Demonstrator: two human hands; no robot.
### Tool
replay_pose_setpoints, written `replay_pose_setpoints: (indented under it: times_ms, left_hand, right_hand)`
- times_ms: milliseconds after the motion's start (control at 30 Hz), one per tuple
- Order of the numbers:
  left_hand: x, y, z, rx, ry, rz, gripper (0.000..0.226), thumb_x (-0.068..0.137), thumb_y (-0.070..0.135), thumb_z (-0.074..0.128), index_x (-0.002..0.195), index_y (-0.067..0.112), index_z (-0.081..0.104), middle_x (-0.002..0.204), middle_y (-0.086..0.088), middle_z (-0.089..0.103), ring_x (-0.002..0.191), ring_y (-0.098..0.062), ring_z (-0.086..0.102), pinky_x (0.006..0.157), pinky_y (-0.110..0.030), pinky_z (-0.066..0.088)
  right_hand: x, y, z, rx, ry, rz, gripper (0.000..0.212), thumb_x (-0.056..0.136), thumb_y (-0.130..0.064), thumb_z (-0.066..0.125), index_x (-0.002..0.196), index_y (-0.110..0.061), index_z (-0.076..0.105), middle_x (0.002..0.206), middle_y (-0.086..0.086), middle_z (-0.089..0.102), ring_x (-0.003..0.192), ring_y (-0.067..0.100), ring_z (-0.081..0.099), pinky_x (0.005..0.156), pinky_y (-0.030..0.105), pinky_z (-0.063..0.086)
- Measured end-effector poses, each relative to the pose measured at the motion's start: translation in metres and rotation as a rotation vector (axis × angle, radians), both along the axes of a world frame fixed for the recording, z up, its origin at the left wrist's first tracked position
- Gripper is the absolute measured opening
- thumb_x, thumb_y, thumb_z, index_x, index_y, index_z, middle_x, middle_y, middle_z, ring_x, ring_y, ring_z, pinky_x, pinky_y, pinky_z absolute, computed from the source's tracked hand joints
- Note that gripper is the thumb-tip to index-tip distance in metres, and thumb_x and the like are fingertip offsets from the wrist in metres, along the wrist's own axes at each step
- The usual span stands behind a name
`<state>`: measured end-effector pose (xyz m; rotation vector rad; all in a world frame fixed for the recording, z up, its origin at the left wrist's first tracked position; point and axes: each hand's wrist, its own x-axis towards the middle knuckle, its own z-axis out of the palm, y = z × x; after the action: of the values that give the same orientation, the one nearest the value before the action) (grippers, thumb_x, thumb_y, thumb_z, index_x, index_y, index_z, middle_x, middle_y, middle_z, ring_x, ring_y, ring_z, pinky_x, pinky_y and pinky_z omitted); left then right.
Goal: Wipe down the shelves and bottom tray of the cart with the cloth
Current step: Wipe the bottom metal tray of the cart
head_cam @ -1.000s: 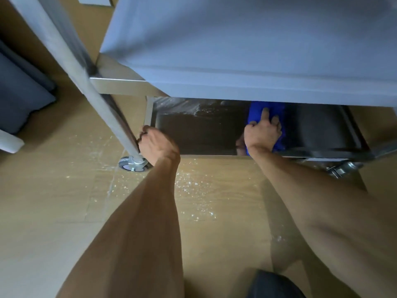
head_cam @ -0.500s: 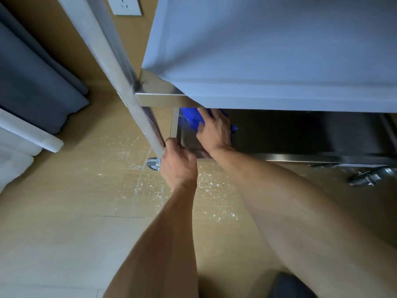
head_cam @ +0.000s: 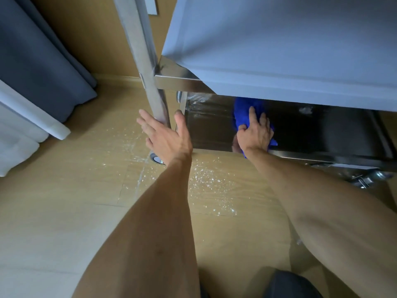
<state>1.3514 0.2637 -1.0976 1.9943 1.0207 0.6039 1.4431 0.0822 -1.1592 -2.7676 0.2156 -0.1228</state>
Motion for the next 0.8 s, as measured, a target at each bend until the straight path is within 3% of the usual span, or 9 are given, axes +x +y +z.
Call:
replay_pose_setpoints:
  times_ms: [167,333,467,633,733,800]
  left_hand:
    - [0.006,0.006,-0.015,0.078,-0.053,-0.012,0.082,0.089,0.054,0.038,0.156,0.019,0.004,0.161,-0.013,0.023,0.140,-0.030,0.036,0.112,-0.052,0.024]
    - [0.008,0.022,-0.033,0.184,-0.035,-0.057,0.070,0.088,0.039,0.031,0.150,0.031,0.000,0.151,-0.015,0.040,0.134,-0.033,0.043,0.113,-0.051,0.021]
    - [0.007,0.017,-0.029,0.205,0.004,-0.027,0.074,0.087,0.035,0.032,0.153,0.012,0.008,0.155,-0.014,0.035,0.138,-0.030,0.039,0.114,-0.050,0.021]
    - [0.006,0.006,-0.017,0.136,0.026,0.014,0.074,0.086,0.041,0.025,0.153,0.010,0.021,0.159,-0.014,0.027,0.145,-0.022,0.025,0.114,-0.050,0.021]
    - [0.006,0.013,-0.023,0.147,0.010,-0.011,0.072,0.087,0.041,0.026,0.152,0.011,0.022,0.157,-0.016,0.030,0.141,-0.027,0.032,0.111,-0.050,0.025]
    - [0.003,0.019,-0.029,0.143,-0.022,-0.101,0.070,0.088,0.039,0.028,0.152,0.011,0.018,0.151,-0.018,0.038,0.128,-0.035,0.045,0.108,-0.050,0.029]
  right_hand:
    - [0.030,0.080,0.004,-0.052,-0.004,0.316,0.058,0.096,-0.036,0.049,0.151,-0.027,0.032,0.145,0.016,0.043,0.136,0.035,0.039,0.111,0.049,0.032]
    - [0.021,0.154,0.008,0.141,-0.018,0.434,0.051,0.086,-0.029,0.053,0.136,-0.022,0.055,0.126,0.013,0.058,0.120,0.033,0.050,0.101,0.043,0.037]
    - [-0.051,0.121,-0.005,0.221,-0.117,0.532,0.047,0.085,-0.040,0.058,0.130,-0.026,0.063,0.127,0.008,0.064,0.119,0.027,0.057,0.103,0.042,0.040]
    - [-0.041,0.123,-0.006,0.160,-0.086,0.442,0.049,0.091,-0.037,0.059,0.139,-0.028,0.055,0.135,0.008,0.058,0.125,0.028,0.053,0.107,0.042,0.033]
    - [-0.009,0.137,-0.003,0.127,-0.033,0.298,0.052,0.094,-0.032,0.053,0.145,-0.026,0.045,0.140,0.012,0.051,0.135,0.029,0.041,0.113,0.044,0.024]
    - [0.013,0.143,-0.001,0.115,-0.053,0.206,0.044,0.095,-0.031,0.049,0.139,-0.025,0.047,0.136,0.011,0.050,0.132,0.029,0.040,0.113,0.045,0.025]
